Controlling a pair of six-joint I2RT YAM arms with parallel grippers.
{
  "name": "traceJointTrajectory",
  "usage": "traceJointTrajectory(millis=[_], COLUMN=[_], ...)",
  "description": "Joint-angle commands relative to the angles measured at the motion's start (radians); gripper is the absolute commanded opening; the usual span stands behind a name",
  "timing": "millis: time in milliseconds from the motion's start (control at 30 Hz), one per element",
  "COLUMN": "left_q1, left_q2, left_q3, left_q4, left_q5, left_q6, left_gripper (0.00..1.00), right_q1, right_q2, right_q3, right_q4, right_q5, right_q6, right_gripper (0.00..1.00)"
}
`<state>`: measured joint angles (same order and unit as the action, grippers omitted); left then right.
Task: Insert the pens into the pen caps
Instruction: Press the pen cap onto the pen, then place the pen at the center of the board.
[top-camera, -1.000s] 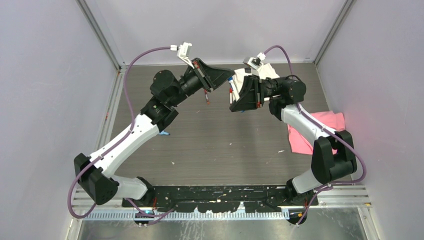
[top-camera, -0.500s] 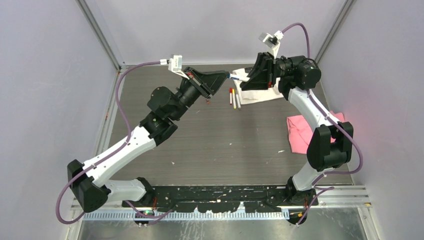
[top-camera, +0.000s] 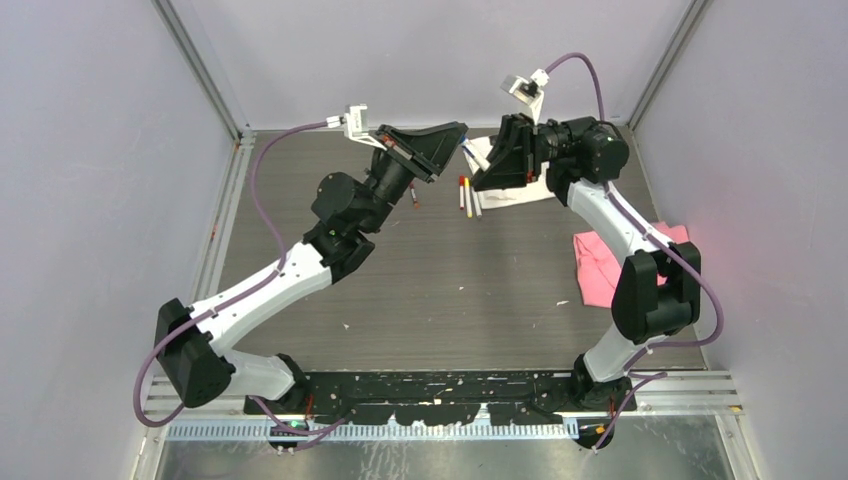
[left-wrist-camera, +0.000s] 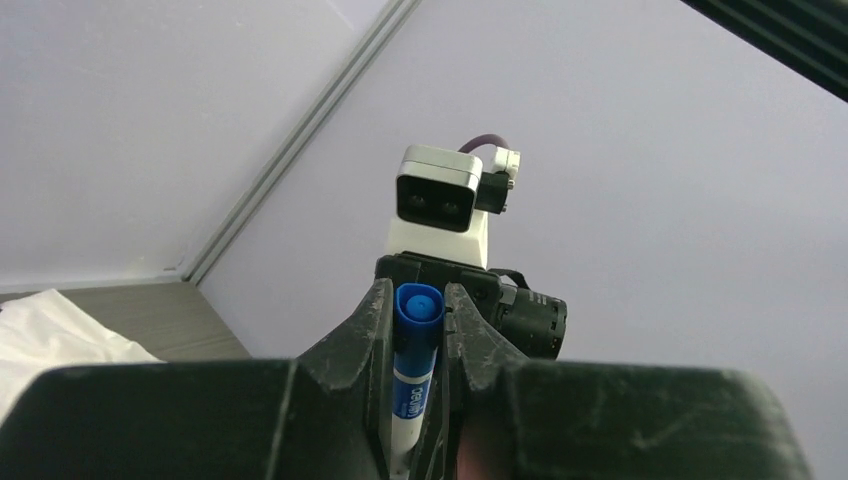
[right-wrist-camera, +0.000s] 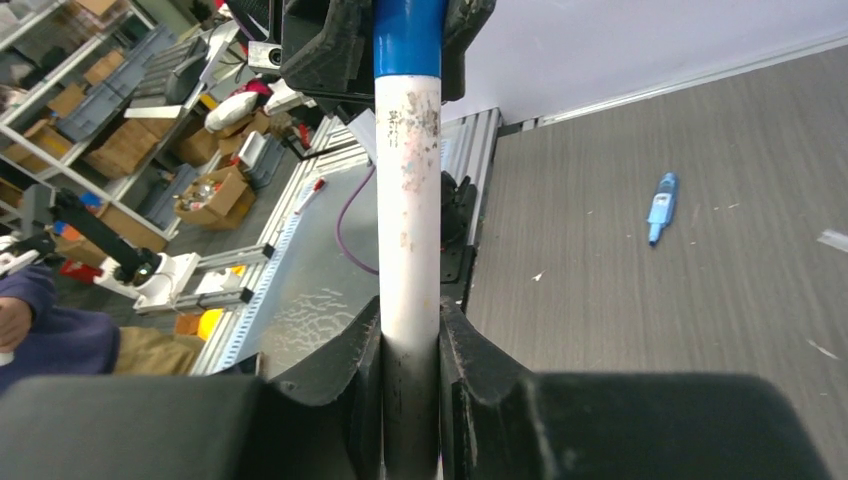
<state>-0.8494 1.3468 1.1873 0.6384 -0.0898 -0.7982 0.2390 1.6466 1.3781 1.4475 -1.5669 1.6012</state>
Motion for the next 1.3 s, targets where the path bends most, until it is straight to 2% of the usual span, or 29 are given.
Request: traceJointTrajectory(millis=[0, 100, 167, 300, 467, 600, 667, 733, 800, 867, 933, 967, 1000, 1033, 1067, 1167, 1267], left_q1=[-0.06, -0.028, -0.017, -0.005, 0.013, 0.026, 0.028, 0.029, 0.029, 0.029, 0.029, 0.029, 0.029, 0.029, 0.029, 0.029, 0.029], left_q2=[0.033, -0.042, -0.097, -0.204, -0.36, -0.461, -0.498, -0.527, -0.548, -0.559, -0.569, -0.573, -0.577, -0.581, -0.586, -0.609, -0.639], left_q3=[-0.104, -0.106, -0.097, -0.094, -0.134, -0.158, -0.141, -0.121, -0.104, -0.092, -0.098, -0.106, -0.112, -0.118, -0.126, -0.164, -0.208], left_q4=[-0.178, -0.211, -0.249, -0.325, -0.415, -0.45, -0.493, -0.555, -0.627, -0.728, -0.787, -0.809, -0.839, -0.868, -0.899, -1.006, -1.088], left_q5=[0.292, 0.256, 0.225, 0.171, 0.111, 0.06, 0.035, 0.001, -0.033, -0.073, -0.103, -0.119, -0.137, -0.158, -0.188, -0.262, -0.343], left_q6=[-0.137, -0.141, -0.115, -0.034, 0.097, 0.168, 0.206, 0.247, 0.288, 0.308, 0.318, 0.321, 0.32, 0.319, 0.308, 0.273, 0.22], left_gripper=[0.08, 0.27, 0.45, 0.69, 0.8, 0.83, 0.83, 0.83, 0.81, 0.79, 0.77, 0.77, 0.76, 0.75, 0.74, 0.73, 0.73], right_q1=[0.057, 0.058, 0.059, 0.058, 0.058, 0.059, 0.059, 0.059, 0.053, 0.053, 0.048, 0.053, 0.059, 0.067, 0.073, 0.077, 0.087], right_q2=[-0.024, -0.045, -0.058, -0.067, -0.032, 0.009, 0.022, 0.012, -0.016, 0.005, 0.042, 0.066, 0.086, 0.102, 0.118, 0.15, 0.196], right_q3=[-0.029, -0.09, -0.114, -0.127, -0.098, 0.006, 0.072, 0.1, 0.11, 0.169, 0.255, 0.317, 0.373, 0.419, 0.438, 0.398, 0.358], right_q4=[-0.005, -0.005, -0.007, -0.007, -0.008, -0.008, -0.039, -0.178, -0.438, -0.63, -0.938, -1.199, -1.387, -1.551, -1.647, -1.799, -1.932], right_q5=[0.115, 0.125, 0.135, 0.165, 0.235, 0.341, 0.398, 0.464, 0.547, 0.592, 0.667, 0.713, 0.765, 0.831, 0.925, 1.153, 1.329], right_q6=[0.0, -0.009, -0.011, -0.006, 0.05, 0.156, 0.154, 0.043, -0.176, -0.339, -0.545, -0.773, -0.951, -1.096, -1.209, -1.319, -1.363], right_gripper=[0.01, 0.01, 0.01, 0.01, 0.01, 0.01, 0.01, 0.01, 0.01, 0.01, 0.01, 0.01, 0.01, 0.01, 0.01, 0.01, 0.01])
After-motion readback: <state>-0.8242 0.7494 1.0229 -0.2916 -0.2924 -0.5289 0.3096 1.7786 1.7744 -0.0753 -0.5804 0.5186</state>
